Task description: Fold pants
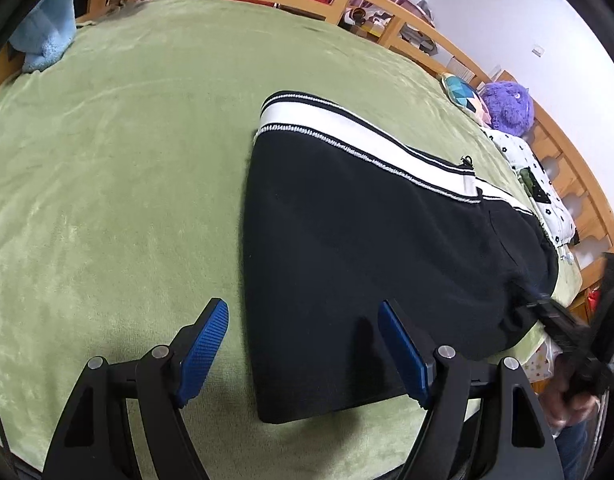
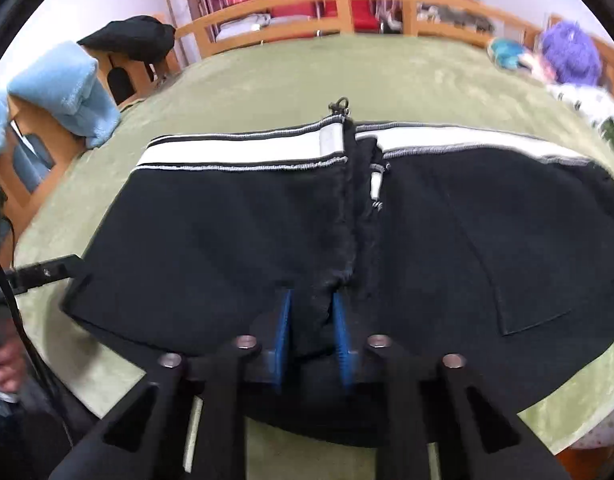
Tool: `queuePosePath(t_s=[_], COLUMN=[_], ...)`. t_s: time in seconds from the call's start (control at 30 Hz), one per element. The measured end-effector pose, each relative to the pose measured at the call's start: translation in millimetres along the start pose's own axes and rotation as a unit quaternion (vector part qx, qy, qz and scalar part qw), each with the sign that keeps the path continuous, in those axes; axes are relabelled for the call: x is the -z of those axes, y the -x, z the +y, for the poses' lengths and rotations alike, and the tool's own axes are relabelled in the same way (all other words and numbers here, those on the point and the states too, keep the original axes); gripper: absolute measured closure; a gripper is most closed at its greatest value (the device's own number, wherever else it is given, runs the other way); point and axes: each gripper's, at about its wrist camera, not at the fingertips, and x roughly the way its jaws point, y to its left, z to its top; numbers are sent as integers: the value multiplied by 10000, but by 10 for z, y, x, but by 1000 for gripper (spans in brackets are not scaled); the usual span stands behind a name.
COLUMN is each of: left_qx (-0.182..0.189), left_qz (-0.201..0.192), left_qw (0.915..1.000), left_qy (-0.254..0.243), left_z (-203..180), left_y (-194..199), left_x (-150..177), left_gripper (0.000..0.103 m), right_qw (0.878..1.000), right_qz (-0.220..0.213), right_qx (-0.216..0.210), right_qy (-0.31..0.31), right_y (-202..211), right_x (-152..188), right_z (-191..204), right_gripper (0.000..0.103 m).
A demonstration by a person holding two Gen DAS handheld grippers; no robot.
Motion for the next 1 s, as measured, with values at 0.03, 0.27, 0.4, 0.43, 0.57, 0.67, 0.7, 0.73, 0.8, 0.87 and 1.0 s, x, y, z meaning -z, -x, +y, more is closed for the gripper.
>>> queuePosePath(t_s=[0.03, 0.27, 0.4, 0.43, 0.57, 0.67, 0.7, 0.73, 0.8, 0.87, 1.0], left_qx=[16, 195, 257, 156, -239, -191, -59, 61, 188, 125, 43], left_qz=[-18, -14, 49, 154, 354, 386, 400, 424, 453, 404, 247], left_qw=[10000, 9998, 9996, 9998, 9981, 9978, 9983, 9985, 9986, 9989, 9996], left_qy=[-24, 72, 61, -5, -448, -495, -414, -337, -195, -180, -160], left_z=[-8, -2, -17, -33, -121, -155, -138, -92, -17, 40, 145], left_y=[6, 15, -45, -99, -274, -232, -198, -179, -125, -62, 38], left_x=[5, 56, 55, 73, 196, 199, 188, 172, 158, 145, 92], left_gripper=[27, 27, 27, 27, 24, 23, 23, 23, 23, 23, 23], right_qw=[9996, 9992, 9981, 9982, 9990, 9989, 9991, 9994, 9998, 9998, 9952], right_qz=[-185, 124, 475, 423, -182, -349, -355, -332, -164, 102, 783], right_qx=[-158, -276, -336, -395, -385, -300, -225, -129, -73, -56, -96], right_qy=[-113, -272, -222, -183, -128, -36, -28, 4, -18, -140, -576], right_y=[146, 192, 28, 102, 407, 316, 253, 119, -203, -481, -1050], right_x=[-17, 250, 331, 288, 42, -281, -383, -495, -678, -753, -780], right_z=[-22, -98, -121, -129, -189, -191, -178, -188, -245, -317, -488], right_gripper=[90, 85, 75, 71, 41, 41, 41, 41, 41, 41, 43])
